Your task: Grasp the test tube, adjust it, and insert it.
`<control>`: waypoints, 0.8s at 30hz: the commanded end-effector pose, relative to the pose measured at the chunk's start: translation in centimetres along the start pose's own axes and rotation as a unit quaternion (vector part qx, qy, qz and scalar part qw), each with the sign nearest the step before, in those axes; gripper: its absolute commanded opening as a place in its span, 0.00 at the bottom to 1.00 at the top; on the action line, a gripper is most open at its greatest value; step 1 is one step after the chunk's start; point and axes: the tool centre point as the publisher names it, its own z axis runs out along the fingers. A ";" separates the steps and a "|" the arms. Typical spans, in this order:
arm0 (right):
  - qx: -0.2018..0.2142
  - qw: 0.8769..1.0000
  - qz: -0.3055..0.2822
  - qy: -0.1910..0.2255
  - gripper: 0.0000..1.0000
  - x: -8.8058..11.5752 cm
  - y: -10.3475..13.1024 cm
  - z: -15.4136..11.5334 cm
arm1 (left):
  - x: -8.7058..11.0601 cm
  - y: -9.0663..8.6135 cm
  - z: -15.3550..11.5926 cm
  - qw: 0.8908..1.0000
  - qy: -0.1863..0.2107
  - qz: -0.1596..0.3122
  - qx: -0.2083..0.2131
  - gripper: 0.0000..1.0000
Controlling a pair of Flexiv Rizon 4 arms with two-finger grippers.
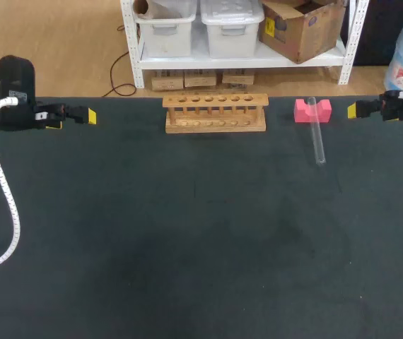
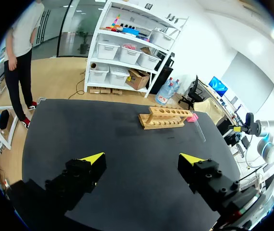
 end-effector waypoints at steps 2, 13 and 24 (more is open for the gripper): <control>0.003 1.000 0.000 0.000 1.00 0.0 0.1 -0.1 | -0.1 -0.2 0.0 1.000 0.003 -0.001 -0.004 1.00; 0.003 1.000 0.000 0.000 1.00 0.0 0.1 -0.1 | -0.1 -0.2 0.0 1.000 0.003 -0.001 -0.004 1.00; 0.003 1.000 0.000 0.000 1.00 0.0 0.1 -0.1 | -1.3 1.6 -1.0 0.994 -0.037 0.093 0.044 1.00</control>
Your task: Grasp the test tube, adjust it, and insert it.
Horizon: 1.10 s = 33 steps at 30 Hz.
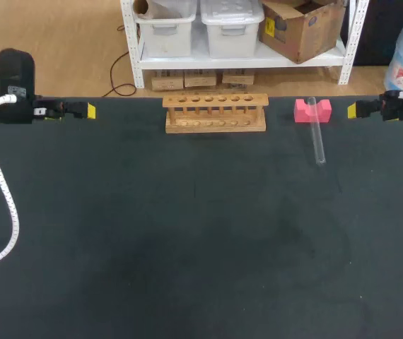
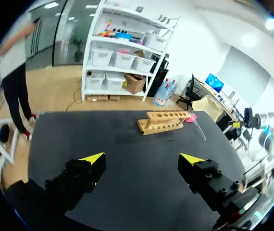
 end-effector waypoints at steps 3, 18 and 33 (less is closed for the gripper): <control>0.003 1.000 0.000 0.000 1.00 0.0 0.1 -0.1 | 0.0 2.0 -1.1 0.993 -0.037 0.084 0.073 1.00; 0.003 1.000 0.000 0.000 1.00 0.0 0.1 -0.1 | -2.0 7.1 -0.5 0.934 -0.062 0.269 0.227 1.00; 0.003 1.000 0.000 0.000 1.00 0.0 0.1 -0.1 | -2.2 7.5 4.2 0.901 -0.039 0.322 0.289 1.00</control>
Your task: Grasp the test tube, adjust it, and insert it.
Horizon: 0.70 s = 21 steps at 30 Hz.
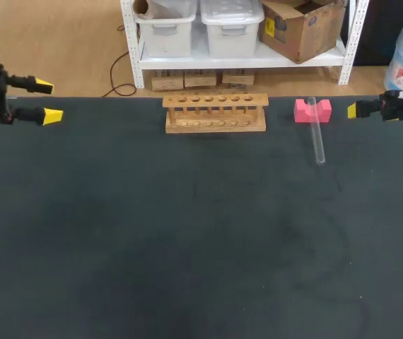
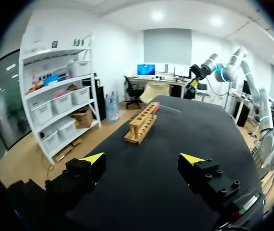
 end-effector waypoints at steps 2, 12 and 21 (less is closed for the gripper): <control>0.003 1.000 0.000 0.000 1.00 0.0 0.1 -0.1 | 0.1 1.0 2.3 0.997 0.002 0.007 0.078 1.00; 0.003 1.000 0.000 0.000 1.00 0.0 0.1 -0.1 | -0.4 2.3 5.3 0.997 0.023 0.000 0.070 1.00; 0.003 1.000 0.000 0.000 1.00 0.0 0.1 -0.1 | -0.6 3.3 6.7 0.998 0.034 -0.014 0.054 1.00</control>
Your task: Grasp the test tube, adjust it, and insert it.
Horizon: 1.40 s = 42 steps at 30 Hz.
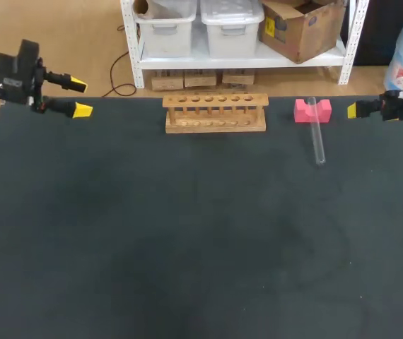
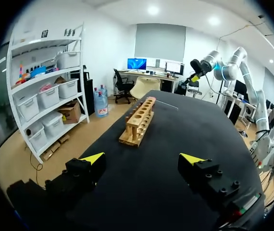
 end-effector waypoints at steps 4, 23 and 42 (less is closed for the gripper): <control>0.003 1.000 0.000 0.000 1.00 0.0 0.1 -0.1 | -0.7 0.8 0.8 1.000 0.008 0.003 -0.001 1.00; 0.003 1.000 0.000 0.000 1.00 0.0 0.1 -0.1 | -0.7 0.8 0.8 1.000 0.008 0.003 -0.001 1.00; 0.326 0.938 -0.108 0.041 1.00 -4.2 1.5 2.4 | -0.7 0.8 0.8 1.000 0.008 0.003 -0.001 1.00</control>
